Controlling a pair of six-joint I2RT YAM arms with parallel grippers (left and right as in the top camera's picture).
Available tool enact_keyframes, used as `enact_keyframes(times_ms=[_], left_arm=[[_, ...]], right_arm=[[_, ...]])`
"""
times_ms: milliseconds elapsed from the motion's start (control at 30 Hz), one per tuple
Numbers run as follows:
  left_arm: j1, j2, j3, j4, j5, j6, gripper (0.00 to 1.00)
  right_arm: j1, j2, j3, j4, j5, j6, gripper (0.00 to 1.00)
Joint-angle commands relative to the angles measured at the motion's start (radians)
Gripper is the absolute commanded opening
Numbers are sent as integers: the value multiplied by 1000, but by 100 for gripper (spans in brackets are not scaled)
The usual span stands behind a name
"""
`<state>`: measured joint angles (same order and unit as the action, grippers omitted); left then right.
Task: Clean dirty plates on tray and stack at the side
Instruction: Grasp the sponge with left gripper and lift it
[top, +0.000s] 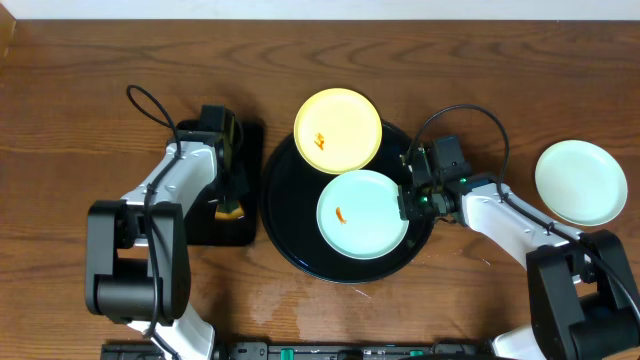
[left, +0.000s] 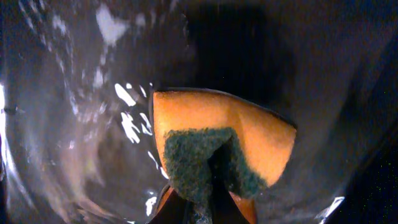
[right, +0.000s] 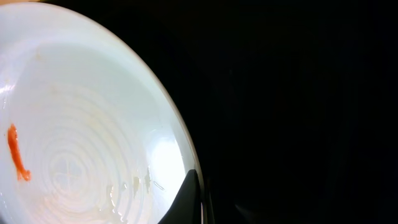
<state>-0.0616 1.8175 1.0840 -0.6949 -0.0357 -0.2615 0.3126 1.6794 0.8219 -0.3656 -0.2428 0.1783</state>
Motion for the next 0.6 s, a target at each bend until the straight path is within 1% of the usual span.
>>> enact_keyframes(times_ms=[0, 33, 67, 133, 167, 200, 367, 500, 533, 567], left_arm=[[5, -72, 31, -33, 12, 41, 8], [4, -91, 31, -32, 13, 40, 13], [4, -109, 31, -32, 13, 40, 26], [4, -128, 31, -35, 13, 40, 39], [4, -130, 31, -37, 13, 40, 41], [4, -129, 31, -42, 14, 40, 43], [4, -93, -8, -47, 26, 23, 44], [4, -54, -61, 14, 25, 21, 44], [4, -27, -76, 44, 25, 21, 43], [4, -17, -78, 50, 26, 21, 40]], right_arm=[[-10, 21, -1, -3, 62, -11, 1], [-10, 21, -1, -4, 62, -11, 1], [-10, 21, -1, -4, 63, -11, 1], [-10, 21, -1, -3, 62, -11, 1], [-10, 21, -1, -3, 63, -11, 1], [-10, 21, -1, -3, 62, -11, 1], [-10, 21, -1, -4, 62, -11, 1], [-10, 21, -1, -2, 62, -11, 1], [-10, 21, -1, -1, 62, -11, 1], [-10, 21, -1, -1, 62, -11, 1]])
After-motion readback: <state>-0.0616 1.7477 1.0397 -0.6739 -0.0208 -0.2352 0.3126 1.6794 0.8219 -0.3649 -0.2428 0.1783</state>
